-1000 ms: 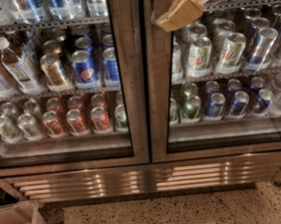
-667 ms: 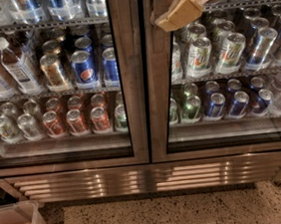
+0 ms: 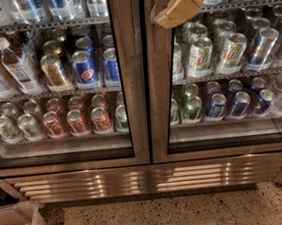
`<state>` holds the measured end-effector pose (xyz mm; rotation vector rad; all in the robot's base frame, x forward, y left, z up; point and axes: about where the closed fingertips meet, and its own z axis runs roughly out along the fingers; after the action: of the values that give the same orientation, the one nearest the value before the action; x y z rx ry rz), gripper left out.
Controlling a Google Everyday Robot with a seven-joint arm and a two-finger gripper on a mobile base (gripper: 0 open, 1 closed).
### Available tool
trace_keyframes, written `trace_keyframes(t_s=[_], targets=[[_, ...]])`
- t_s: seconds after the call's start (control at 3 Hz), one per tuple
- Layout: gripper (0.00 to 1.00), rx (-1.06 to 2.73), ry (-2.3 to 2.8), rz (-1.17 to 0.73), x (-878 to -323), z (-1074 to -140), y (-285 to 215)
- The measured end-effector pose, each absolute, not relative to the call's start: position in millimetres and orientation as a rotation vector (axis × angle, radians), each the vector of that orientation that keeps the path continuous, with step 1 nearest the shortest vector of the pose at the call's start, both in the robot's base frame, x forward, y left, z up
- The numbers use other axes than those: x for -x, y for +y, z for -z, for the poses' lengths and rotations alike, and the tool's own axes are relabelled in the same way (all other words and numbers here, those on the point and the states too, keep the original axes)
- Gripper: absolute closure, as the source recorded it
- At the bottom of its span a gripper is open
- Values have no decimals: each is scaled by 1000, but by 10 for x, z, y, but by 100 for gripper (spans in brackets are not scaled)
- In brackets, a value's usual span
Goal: Open right fridge door
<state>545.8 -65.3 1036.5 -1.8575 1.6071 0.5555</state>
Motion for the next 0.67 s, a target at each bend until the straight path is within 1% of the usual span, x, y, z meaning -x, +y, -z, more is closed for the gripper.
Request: trace_keyframes(t_s=[0.67], targets=[[100,1844,1613,-527,-5465,-10379,-702]])
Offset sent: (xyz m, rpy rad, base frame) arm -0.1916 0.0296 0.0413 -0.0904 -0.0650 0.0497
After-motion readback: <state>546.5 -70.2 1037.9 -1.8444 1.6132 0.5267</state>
